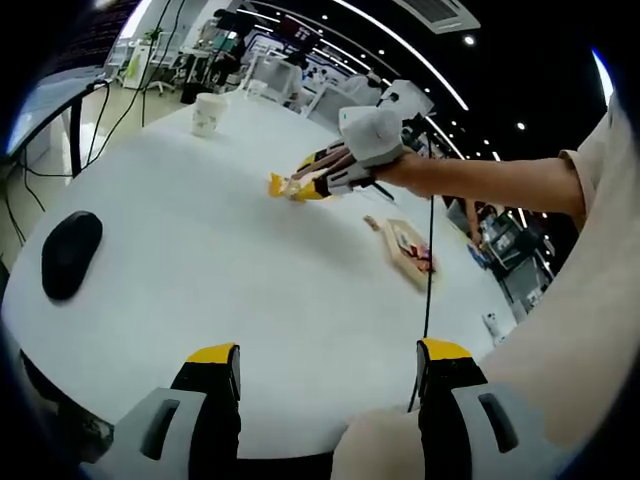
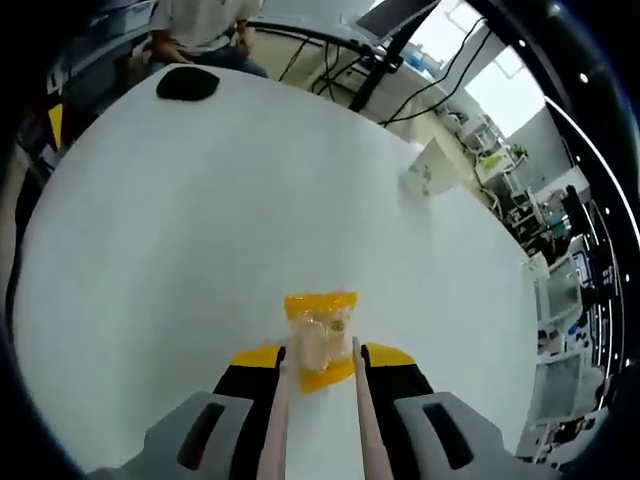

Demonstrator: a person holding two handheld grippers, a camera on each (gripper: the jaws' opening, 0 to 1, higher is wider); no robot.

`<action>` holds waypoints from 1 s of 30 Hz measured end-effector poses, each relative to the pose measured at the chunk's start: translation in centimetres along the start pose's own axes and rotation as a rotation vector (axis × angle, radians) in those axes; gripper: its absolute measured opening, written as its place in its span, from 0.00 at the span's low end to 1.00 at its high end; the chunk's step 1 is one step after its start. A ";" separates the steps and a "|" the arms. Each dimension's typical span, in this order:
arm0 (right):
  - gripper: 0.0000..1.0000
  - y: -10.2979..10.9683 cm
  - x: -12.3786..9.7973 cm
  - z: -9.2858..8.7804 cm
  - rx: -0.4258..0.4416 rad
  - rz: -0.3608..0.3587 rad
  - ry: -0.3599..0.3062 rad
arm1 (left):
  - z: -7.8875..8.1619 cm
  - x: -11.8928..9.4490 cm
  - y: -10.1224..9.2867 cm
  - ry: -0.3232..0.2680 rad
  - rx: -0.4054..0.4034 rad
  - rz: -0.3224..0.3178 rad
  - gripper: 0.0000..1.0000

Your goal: Place the target food into the container with the food tongs after gripping and lifting it, then release it inside without dropping or visibly crushing the food.

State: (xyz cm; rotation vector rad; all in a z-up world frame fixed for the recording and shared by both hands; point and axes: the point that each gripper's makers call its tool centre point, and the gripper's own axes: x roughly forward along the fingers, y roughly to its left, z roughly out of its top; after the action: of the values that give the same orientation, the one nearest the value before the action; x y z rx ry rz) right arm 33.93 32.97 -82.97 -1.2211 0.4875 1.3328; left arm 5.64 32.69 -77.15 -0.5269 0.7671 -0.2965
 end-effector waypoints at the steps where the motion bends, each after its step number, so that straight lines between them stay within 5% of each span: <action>1: 0.30 0.1 0.0 0.0 -0.001 -0.003 0.002 | 0.0 0.0 0.0 0.000 -0.002 0.001 0.71; 18: 0.28 1.0 -0.1 0.3 0.039 -0.003 0.000 | -0.6 -0.3 0.1 0.001 -0.013 0.009 0.71; 30: 0.24 0.8 -0.8 -0.3 0.276 0.005 -0.043 | -1.0 -0.3 0.2 0.000 -0.017 0.020 0.72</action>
State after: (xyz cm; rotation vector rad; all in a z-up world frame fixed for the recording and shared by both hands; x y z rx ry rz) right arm 33.15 32.17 -82.74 -0.9625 0.6217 1.2469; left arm 4.74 32.66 -77.65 -0.5351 0.7753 -0.2720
